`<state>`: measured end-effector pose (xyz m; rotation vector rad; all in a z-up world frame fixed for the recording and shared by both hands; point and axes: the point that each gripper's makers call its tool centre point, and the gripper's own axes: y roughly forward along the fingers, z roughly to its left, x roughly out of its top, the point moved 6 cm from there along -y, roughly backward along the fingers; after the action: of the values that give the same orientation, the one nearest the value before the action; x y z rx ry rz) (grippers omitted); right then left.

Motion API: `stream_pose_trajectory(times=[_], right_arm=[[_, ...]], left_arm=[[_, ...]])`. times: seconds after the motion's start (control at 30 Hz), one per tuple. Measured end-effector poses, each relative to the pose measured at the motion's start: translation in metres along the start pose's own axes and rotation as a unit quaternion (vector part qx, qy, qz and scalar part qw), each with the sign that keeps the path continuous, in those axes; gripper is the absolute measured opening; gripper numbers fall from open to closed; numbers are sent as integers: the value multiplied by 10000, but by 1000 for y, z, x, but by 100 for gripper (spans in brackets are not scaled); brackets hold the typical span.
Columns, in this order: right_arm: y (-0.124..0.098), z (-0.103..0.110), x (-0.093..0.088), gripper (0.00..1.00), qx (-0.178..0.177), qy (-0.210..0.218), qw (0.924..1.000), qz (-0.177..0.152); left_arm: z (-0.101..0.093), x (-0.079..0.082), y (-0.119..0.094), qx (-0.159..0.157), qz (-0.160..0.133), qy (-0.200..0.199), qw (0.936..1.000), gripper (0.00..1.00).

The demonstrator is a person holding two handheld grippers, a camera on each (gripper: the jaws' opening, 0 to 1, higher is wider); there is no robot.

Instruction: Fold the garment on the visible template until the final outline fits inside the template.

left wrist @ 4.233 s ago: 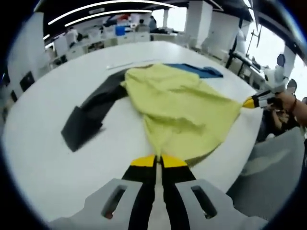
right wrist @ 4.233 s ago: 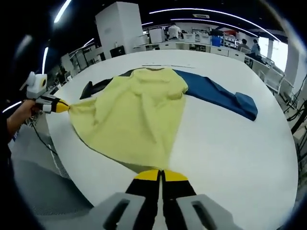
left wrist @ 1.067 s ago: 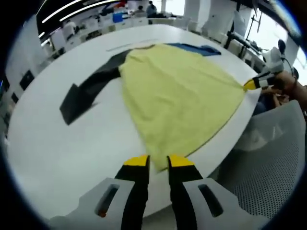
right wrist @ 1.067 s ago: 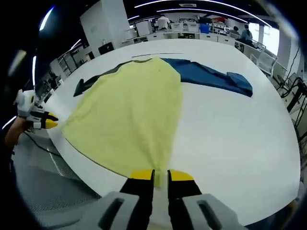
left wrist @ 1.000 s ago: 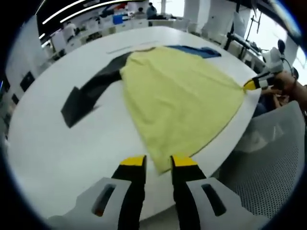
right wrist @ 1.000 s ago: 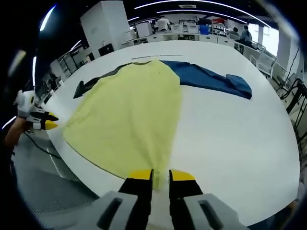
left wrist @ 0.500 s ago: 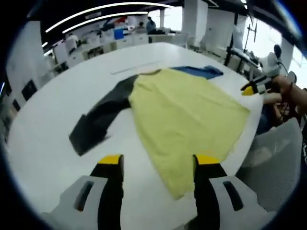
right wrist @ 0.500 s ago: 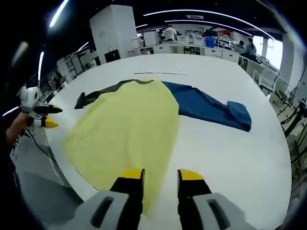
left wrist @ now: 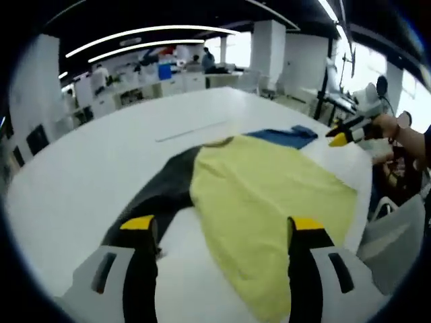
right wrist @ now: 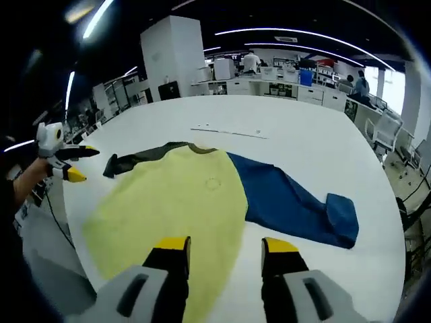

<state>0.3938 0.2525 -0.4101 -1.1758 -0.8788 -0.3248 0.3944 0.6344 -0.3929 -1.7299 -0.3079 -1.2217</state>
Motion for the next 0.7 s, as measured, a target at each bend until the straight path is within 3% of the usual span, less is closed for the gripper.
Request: stream_pose_trajectory(times=[0.17,0.4,0.7], right_arm=[[23,-2,24,39,153,-250,9996,-57],[56,-7,45,38,322,-457,9984,-29],[100,-22,71,37,470,-774,9959,87]], left_arm=[[12,16,23,34,-35,358,9993,70],[29,30,55,-35,-161,176,9997,52],[50,44,104,-130,-116,149,9997,50]])
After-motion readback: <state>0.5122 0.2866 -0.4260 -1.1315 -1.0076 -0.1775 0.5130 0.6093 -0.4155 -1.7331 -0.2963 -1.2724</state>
